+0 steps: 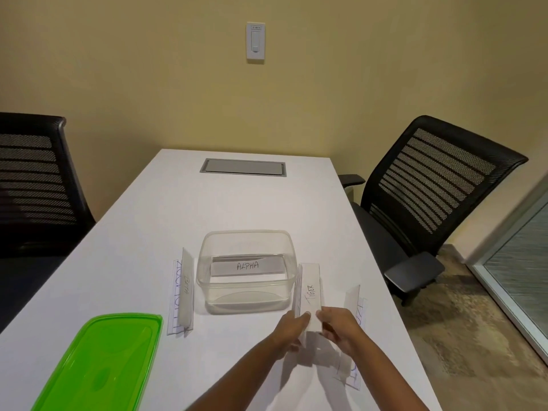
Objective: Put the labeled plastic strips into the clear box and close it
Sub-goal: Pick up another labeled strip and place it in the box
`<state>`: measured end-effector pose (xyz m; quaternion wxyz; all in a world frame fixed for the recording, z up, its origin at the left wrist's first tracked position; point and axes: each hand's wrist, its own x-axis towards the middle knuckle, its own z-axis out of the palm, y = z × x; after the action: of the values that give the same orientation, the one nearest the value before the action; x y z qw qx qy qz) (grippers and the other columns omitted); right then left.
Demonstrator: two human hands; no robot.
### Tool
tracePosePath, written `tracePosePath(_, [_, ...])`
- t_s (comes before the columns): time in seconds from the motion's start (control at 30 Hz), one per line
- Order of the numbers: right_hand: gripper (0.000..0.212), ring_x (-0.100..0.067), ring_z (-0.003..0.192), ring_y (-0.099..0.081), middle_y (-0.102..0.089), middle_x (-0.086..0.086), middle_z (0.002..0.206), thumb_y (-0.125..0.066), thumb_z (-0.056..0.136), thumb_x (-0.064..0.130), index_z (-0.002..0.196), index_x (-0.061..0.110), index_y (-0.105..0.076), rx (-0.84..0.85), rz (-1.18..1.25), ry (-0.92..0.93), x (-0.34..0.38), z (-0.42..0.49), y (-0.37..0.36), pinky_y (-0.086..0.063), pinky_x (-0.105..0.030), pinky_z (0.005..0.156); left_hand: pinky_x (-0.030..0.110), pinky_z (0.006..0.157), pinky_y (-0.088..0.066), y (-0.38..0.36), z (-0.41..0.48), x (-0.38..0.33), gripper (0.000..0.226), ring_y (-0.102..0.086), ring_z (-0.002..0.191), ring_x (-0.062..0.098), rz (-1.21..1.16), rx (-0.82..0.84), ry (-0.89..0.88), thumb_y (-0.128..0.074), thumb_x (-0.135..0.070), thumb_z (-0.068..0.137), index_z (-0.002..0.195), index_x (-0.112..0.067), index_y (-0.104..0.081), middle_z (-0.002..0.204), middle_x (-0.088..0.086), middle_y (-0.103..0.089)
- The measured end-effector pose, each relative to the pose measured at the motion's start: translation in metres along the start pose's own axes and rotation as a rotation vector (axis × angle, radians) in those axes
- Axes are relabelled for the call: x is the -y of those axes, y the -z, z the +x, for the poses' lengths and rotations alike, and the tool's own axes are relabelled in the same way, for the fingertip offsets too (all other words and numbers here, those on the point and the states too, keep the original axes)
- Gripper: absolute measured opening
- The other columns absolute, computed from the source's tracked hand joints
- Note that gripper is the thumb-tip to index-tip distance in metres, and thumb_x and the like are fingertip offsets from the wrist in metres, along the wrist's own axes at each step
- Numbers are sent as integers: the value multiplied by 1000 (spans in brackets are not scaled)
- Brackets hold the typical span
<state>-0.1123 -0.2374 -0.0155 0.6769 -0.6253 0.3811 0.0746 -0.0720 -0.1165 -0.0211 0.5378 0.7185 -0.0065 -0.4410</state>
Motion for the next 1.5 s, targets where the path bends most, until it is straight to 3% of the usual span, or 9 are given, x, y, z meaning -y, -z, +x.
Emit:
tracePosePath(0.13, [23, -14, 50, -57, -61, -9, 61, -46, 93, -7, 78, -2, -62, 93, 212, -64, 5, -12, -1, -51, -20, 41, 26, 68, -47, 6, -7, -1, 42, -56, 78, 17, -127, 89, -17, -43, -39, 97, 129, -13, -51, 103, 11, -59])
tracePosePath(0.3, [26, -22, 84, -60, -64, -16, 95, -50, 89, -9, 114, -11, -57, 176, 331, -43, 19, -19, 8, -55, -27, 68, 21, 67, -49, 16, -8, -8, 33, -58, 71, 12, -181, 196, -105, -50, -40, 94, 118, -18, -58, 98, 4, -64])
tracePosePath(0.43, [11, -21, 78, -62, -65, -14, 89, -53, 87, -10, 92, -4, -60, 134, 347, 33, 38, -23, 22, -60, -19, 56, 16, 56, -50, 30, -11, -18, 27, -56, 64, 11, -165, 209, -143, -59, -32, 90, 106, -12, -61, 81, 1, -61])
tracePosePath(0.57, [16, -22, 71, -58, -59, -15, 78, -57, 85, -12, 74, -2, -53, 16, 400, 79, 60, -22, 39, -59, -18, 49, 17, 59, -45, 54, -13, -26, 18, -50, 71, 14, -125, 183, -172, -65, -25, 86, 99, -12, -66, 90, 7, -55])
tracePosePath(0.7, [18, -20, 72, -59, -63, -12, 83, -59, 85, -9, 101, -1, -57, -25, 350, 155, 75, -21, 53, -58, -18, 50, 15, 60, -45, 81, -18, -33, 18, -52, 67, 9, -39, 192, -185, -64, -22, 87, 102, -12, -65, 86, 5, -55])
tracePosePath(0.83, [42, -22, 84, -61, -65, -8, 86, -65, 82, -5, 120, 8, -52, -71, 111, 262, 80, -19, 59, -50, -29, 76, 20, 69, -41, 107, -25, -40, 12, -53, 79, 15, 82, 211, -194, -62, -18, 88, 98, -11, -63, 90, 6, -59])
tracePosePath(1.0, [52, -15, 85, -54, -57, -8, 105, -77, 74, 9, 122, 17, -57, 47, -569, 429, 89, -23, 43, -45, -21, 70, 13, 66, -46, 130, -38, -52, 7, -60, 75, 4, 170, 185, -219, -63, -19, 88, 85, -22, -69, 82, -7, -66])
tracePosePath(1.23, [75, -20, 130, -28, -29, 1, 137, -81, 62, 41, 129, 32, -47, -16, -1324, 574, 95, -25, 2, -33, -41, 105, 8, 65, -50, 159, -51, -60, 17, -63, 78, 1, 275, 165, -263, -62, -13, 89, 103, -20, -69, 83, -13, -70])
tracePosePath(1.5, [71, -23, 113, -55, -58, -2, 131, -72, 72, 39, 134, 27, -39, 183, -1518, 696, 106, -14, -32, -42, -31, 86, 30, 101, -45, 184, -53, -68, 38, -59, 108, 16, 432, 122, -291, -64, -16, 88, 126, -12, -60, 125, 8, -64])
